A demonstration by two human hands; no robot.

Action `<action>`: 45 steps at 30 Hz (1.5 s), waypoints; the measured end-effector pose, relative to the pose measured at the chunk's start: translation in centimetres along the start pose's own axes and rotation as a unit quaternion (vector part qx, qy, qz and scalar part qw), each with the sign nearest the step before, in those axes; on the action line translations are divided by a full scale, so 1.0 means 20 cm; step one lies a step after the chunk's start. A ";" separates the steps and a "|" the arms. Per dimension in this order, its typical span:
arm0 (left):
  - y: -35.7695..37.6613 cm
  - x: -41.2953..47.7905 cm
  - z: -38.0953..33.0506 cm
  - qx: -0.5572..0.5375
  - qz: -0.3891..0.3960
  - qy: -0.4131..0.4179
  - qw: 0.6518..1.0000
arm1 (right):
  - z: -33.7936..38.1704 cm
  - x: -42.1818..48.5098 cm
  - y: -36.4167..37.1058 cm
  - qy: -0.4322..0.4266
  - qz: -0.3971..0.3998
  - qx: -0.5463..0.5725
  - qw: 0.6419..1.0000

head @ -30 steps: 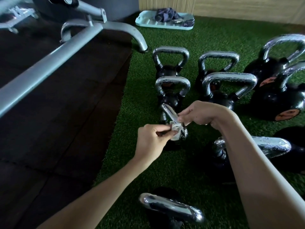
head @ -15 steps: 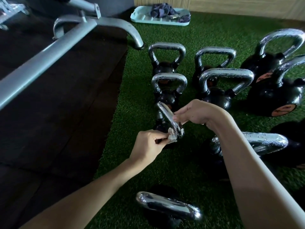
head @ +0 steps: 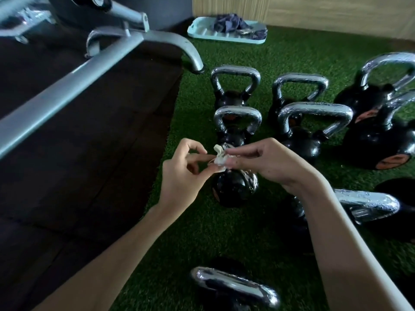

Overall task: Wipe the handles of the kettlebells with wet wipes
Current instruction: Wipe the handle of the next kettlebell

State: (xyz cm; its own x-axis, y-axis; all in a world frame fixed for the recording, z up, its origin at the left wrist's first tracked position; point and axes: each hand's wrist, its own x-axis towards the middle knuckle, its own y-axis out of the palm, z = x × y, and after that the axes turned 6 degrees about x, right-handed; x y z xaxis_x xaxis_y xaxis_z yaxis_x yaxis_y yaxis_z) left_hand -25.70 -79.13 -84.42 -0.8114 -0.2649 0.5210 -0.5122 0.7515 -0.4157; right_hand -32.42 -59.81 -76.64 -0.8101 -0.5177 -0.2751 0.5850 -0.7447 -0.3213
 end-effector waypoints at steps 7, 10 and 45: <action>-0.05 0.11 -0.04 0.030 0.097 0.095 0.990 | -0.07 0.03 0.06 -0.011 -0.085 0.113 0.990; -0.09 0.13 -0.02 0.054 0.141 0.112 0.982 | -0.07 0.02 0.07 -0.011 -0.112 0.135 0.984; -0.25 -0.01 0.29 -0.112 0.203 -0.348 0.908 | -0.34 0.38 0.39 -0.113 -0.170 -0.090 0.975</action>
State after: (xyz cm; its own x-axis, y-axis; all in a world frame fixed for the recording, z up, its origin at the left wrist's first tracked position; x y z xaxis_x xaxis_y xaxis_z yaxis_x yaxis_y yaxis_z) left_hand -24.69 -86.28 -86.76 -0.9417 -0.1984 -0.2719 -0.1249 0.9561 -0.2651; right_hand -33.73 -66.73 -87.34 -0.9343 -0.3483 0.0763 0.2613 -0.8144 -0.5182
